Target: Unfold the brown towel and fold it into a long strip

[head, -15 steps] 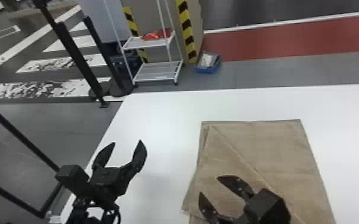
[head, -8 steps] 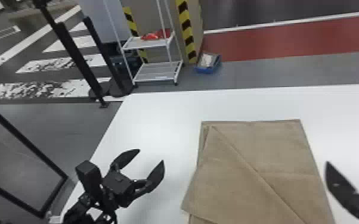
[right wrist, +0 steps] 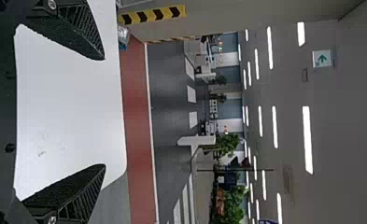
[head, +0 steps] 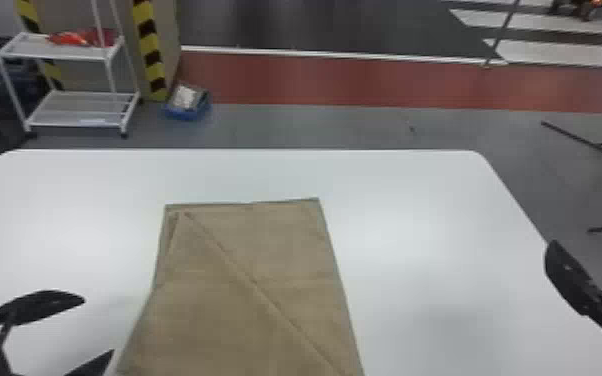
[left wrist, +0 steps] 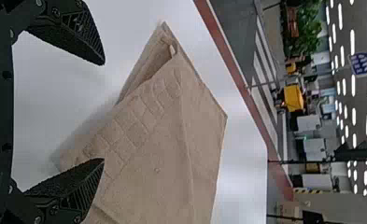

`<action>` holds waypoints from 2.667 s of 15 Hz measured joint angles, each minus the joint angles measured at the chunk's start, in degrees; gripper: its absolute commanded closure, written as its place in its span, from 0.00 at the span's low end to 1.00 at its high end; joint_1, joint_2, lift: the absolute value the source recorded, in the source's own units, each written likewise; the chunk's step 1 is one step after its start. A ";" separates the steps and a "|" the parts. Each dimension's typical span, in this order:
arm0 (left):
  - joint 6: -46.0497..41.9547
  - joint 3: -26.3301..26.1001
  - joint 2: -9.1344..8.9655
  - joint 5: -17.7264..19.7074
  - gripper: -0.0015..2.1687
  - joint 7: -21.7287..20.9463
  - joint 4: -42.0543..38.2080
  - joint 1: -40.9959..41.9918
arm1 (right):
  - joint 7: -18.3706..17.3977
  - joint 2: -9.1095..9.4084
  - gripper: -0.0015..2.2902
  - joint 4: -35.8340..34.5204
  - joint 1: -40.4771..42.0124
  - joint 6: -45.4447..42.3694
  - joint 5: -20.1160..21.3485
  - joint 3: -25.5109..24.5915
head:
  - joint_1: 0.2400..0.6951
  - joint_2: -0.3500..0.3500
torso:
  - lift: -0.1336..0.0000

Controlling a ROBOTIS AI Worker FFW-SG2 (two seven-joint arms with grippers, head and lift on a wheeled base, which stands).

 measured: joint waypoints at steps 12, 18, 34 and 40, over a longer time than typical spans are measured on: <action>1.10 -10.58 2.49 -17.06 0.13 -3.83 -2.43 -0.28 | 1.51 0.07 0.03 1.36 -2.89 5.87 -7.03 -9.73 | 1.00 0.00 | 0.06; 1.10 -9.70 2.60 -18.47 0.15 -2.35 -0.32 -1.52 | 2.18 0.07 0.03 1.30 -3.05 5.98 -7.53 -9.73 | 1.00 0.00 | 0.06; -6.36 -9.03 2.81 -19.35 0.27 -5.50 -0.11 -1.45 | 2.25 0.07 0.03 2.10 -4.35 7.20 -8.05 -9.88 | 1.00 0.00 | 0.06; -14.95 -8.39 2.71 -18.44 0.43 -6.09 0.13 -0.32 | 2.25 0.07 0.03 2.18 -4.88 7.25 -7.76 -9.59 | 1.00 0.00 | 0.06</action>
